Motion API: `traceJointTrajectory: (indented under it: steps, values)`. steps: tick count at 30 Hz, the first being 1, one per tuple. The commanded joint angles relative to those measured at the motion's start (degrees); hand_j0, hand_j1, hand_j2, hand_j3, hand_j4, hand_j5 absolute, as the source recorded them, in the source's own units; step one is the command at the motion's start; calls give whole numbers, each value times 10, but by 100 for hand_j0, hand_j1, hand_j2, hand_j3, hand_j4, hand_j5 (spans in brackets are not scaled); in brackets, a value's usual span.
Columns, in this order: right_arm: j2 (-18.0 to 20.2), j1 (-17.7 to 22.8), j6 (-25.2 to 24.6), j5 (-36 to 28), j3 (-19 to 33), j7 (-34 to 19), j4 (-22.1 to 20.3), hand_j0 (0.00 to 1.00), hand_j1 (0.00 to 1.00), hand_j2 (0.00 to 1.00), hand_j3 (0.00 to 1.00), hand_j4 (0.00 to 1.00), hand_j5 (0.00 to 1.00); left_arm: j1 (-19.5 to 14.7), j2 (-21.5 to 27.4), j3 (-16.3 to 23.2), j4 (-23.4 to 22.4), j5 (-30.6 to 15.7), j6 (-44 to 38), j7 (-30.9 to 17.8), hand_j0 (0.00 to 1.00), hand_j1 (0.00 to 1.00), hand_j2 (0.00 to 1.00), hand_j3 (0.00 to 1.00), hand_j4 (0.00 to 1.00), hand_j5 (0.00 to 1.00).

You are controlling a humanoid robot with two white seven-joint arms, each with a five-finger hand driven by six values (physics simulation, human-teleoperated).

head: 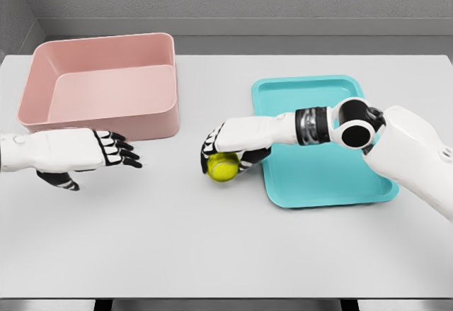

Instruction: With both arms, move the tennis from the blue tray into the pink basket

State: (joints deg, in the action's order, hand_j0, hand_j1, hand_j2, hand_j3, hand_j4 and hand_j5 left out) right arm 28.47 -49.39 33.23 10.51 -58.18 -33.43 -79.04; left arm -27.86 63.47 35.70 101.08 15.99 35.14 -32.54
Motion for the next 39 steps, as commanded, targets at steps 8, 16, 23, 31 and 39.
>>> traceJointTrajectory:
  steps: [8,16,23,31,39]
  values:
    - [-32,-1,-3,4,-10,-1,18,59,59,59,59,59,59,1,13,-1,0,-3,-1,0,100,100,100,100,100,100]
    - [-68,-2,0,12,-19,-1,57,59,59,59,59,59,59,-2,13,-6,0,-3,-1,3,100,100,100,100,100,100]
    - [-76,-4,-3,21,-19,-1,57,68,68,68,68,68,68,-4,13,-5,0,-3,-1,24,100,100,100,100,100,100]
    - [-66,-4,0,19,-14,2,43,100,100,100,100,100,100,1,51,2,1,-3,-1,-25,100,100,100,100,100,100]
    - [107,-5,18,17,90,6,-43,100,100,100,100,100,100,-6,29,1,1,-5,-1,-25,100,100,100,100,100,100]
